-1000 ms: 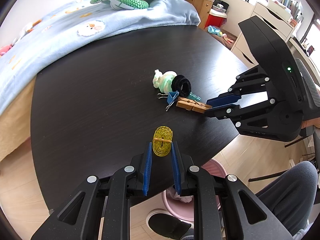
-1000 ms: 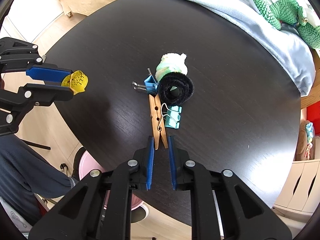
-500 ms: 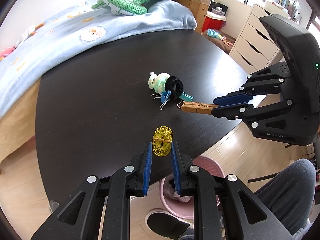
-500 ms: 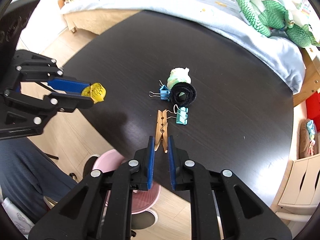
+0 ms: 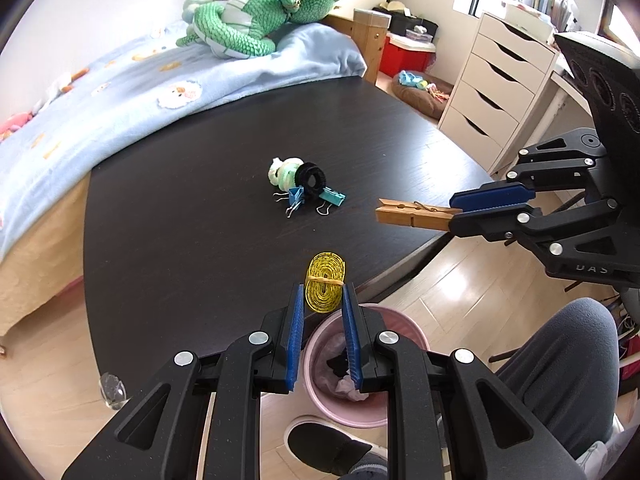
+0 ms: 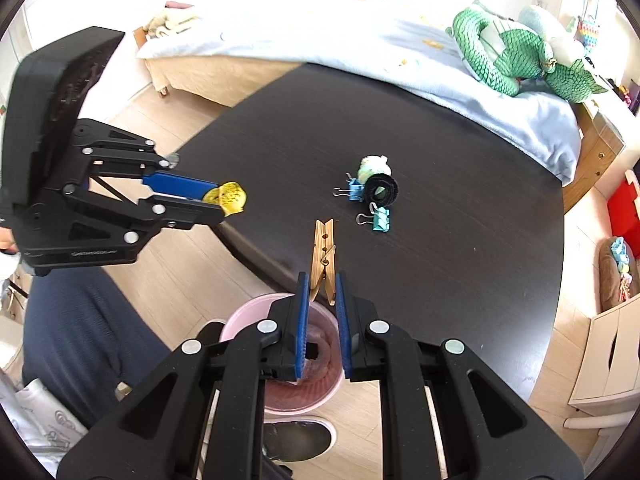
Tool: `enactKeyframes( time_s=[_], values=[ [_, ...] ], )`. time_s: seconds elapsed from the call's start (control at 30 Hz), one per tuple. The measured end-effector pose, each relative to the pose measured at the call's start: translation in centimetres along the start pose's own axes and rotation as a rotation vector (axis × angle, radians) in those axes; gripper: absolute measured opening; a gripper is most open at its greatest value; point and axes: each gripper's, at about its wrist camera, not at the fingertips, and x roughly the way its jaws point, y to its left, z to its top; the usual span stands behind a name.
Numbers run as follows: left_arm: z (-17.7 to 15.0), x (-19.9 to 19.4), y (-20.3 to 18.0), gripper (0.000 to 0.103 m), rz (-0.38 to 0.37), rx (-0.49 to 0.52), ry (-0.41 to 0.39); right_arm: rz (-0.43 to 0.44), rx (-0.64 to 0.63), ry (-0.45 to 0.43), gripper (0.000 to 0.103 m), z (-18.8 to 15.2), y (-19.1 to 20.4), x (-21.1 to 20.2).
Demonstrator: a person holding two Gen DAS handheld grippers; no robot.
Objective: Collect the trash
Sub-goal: 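Drop the clothespin into the bin with the right tool while the left holds the band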
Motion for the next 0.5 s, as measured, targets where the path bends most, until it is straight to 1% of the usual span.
enactKeyframes(
  time_s=[0.17, 0.33, 0.5],
  values=[
    [-0.8, -1.5, -1.1, 0.019, -0.002, 0.007, -0.024, 0.009, -0.005, -0.027, 0.013, -1.3, 1.3, -1.8],
    [-1.6, -2.9, -1.7, 0.019, -0.010, 0.007, -0.045, 0.032, -0.002, -0.029, 0.013, -2.8, 2.4, -2.3],
    [-2.2, -3.4, -2.0, 0.019, -0.017, 0.001, -0.047, 0.055, -0.002, -0.019, 0.013, -3.6, 3.0, -2.2]
  ],
)
